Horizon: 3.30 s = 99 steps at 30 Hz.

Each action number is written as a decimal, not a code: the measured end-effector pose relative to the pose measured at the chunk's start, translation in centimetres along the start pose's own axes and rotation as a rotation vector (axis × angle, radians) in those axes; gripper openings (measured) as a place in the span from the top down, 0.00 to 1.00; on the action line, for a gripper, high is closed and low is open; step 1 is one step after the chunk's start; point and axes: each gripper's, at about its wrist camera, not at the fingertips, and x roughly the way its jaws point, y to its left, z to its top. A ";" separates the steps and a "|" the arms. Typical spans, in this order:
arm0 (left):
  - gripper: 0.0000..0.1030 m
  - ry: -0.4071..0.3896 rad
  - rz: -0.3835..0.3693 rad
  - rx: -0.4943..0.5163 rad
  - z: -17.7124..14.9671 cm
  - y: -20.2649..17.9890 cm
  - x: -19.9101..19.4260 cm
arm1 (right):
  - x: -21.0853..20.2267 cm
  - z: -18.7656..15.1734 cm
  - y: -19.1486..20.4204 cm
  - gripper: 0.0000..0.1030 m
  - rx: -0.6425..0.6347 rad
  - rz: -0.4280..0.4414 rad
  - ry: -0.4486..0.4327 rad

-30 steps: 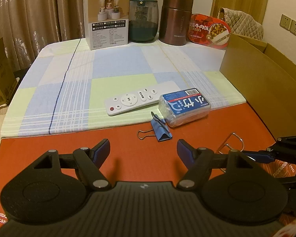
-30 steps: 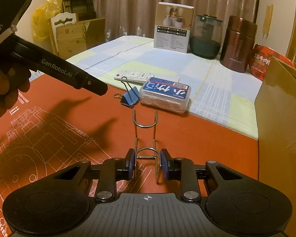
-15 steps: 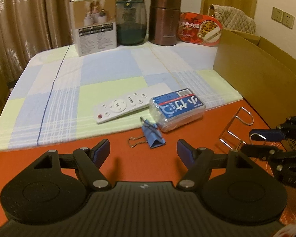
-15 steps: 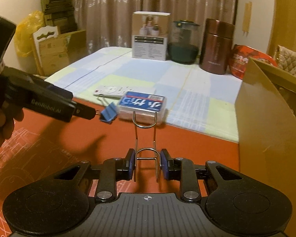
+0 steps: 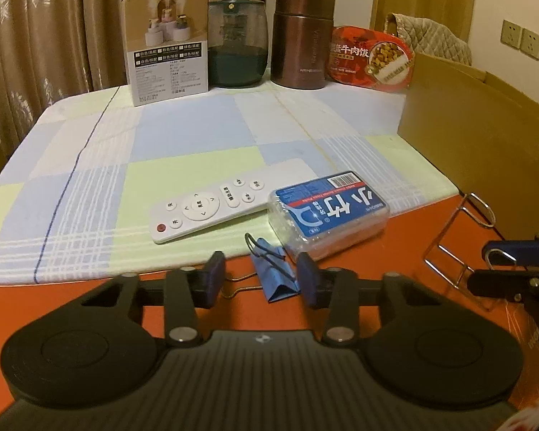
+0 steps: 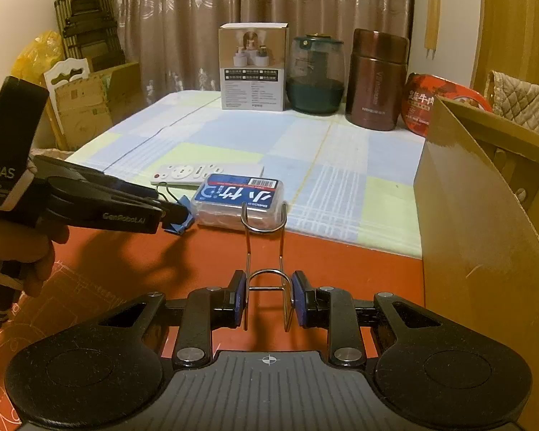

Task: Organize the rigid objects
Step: 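Lift the wire stand with the right tool while the left tool grasps the blue binder clip, then carry the wire stand and blue binder clip over the cardboard box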

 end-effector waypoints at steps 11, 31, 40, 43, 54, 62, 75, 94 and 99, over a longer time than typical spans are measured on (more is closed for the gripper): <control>0.92 0.081 -0.041 -0.102 -0.9 -1.2 -2.3 | -0.3 0.2 -0.2 0.77 0.017 0.000 0.001; 0.51 0.073 -0.130 0.386 -1.8 -2.8 -1.6 | -1.7 0.2 -1.8 0.77 0.053 -0.023 -0.009; 0.56 0.062 -0.252 0.340 -1.0 -0.8 0.1 | -0.6 0.2 -1.3 0.77 0.052 -0.007 0.004; 0.62 0.089 -0.257 0.326 -0.8 -1.1 0.0 | -0.5 0.2 -1.1 0.77 0.051 -0.005 0.002; 0.63 0.164 -0.179 0.214 -1.1 -4.3 -2.9 | -2.2 1.2 -1.4 0.77 0.096 0.017 -0.033; 0.63 0.123 -0.079 0.065 -1.2 -5.0 -6.9 | -4.8 2.5 -1.3 0.77 0.105 0.027 -0.094; 0.63 0.041 -0.047 -0.089 -0.8 -7.7 -12.5 | -10.0 1.7 -0.8 0.77 0.126 0.009 -0.137; 0.63 -0.058 -0.128 0.008 2.6 -15.7 -18.1 | -20.8 0.5 -5.1 0.77 0.198 -0.112 -0.213; 0.63 -0.073 -0.154 0.045 5.3 -18.1 -17.8 | -22.6 1.7 -8.8 0.77 0.220 -0.154 -0.216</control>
